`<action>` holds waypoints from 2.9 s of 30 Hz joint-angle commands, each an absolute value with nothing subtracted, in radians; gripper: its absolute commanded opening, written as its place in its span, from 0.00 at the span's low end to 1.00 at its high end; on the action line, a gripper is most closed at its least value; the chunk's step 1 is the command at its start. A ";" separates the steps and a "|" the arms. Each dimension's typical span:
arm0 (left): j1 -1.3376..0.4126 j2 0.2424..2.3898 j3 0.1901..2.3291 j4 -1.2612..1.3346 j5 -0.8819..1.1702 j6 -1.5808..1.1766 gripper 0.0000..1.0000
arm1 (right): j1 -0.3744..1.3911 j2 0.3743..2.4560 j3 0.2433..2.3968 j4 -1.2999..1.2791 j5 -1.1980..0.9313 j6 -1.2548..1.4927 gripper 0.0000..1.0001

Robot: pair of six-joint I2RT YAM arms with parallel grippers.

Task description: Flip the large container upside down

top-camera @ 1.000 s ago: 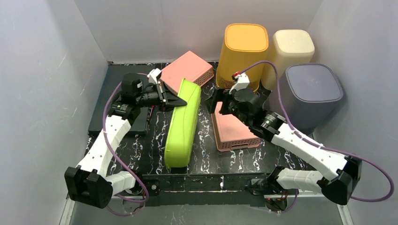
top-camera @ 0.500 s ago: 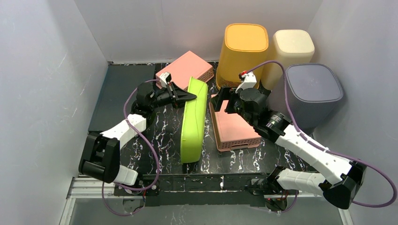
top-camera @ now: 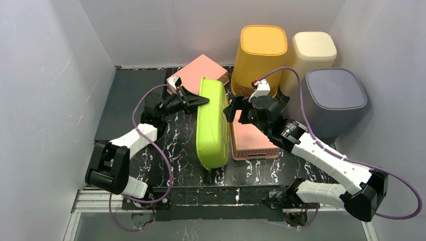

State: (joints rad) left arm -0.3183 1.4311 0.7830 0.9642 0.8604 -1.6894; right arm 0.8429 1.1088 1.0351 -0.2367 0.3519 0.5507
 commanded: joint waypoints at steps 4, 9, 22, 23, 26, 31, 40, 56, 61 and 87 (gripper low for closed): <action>-0.321 1.464 0.677 1.124 0.835 -1.718 0.00 | 0.842 1.127 1.047 -0.206 0.313 0.555 0.99; -0.300 1.515 0.607 1.255 0.845 -1.748 0.00 | 0.842 1.154 1.053 -0.216 0.271 0.553 0.99; -0.124 1.484 0.543 1.031 1.023 -1.596 0.22 | 0.841 1.273 1.102 -0.147 -0.042 0.534 0.99; -0.113 1.479 0.542 1.008 1.034 -1.584 0.23 | 0.842 1.280 1.103 -0.145 -0.052 0.536 0.99; -0.069 1.453 0.534 0.910 1.070 -1.536 0.25 | 0.842 1.291 1.097 -0.139 -0.063 0.543 0.99; -0.004 1.378 0.567 0.589 1.109 -1.345 0.28 | 0.842 1.293 1.091 -0.148 -0.039 0.546 0.99; -0.002 1.350 0.949 -0.644 0.816 -0.551 0.42 | 0.833 1.301 1.098 -0.215 0.066 0.544 0.99; -0.002 1.360 1.059 -0.919 0.517 -0.435 0.46 | 0.816 1.307 1.073 -0.265 0.069 0.557 0.99; -0.002 1.271 1.109 -0.925 0.520 -0.442 0.46 | 0.796 1.287 1.072 -0.287 0.106 0.540 0.99; -0.248 1.319 0.933 -0.664 0.406 -0.704 0.47 | 0.723 1.477 1.051 -0.387 -0.163 0.448 0.99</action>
State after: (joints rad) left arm -0.2504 1.3079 0.9215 -0.7113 0.4400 -0.6708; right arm 0.7212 1.4429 1.0248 -0.3717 -0.1379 0.4835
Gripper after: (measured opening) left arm 0.465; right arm 0.984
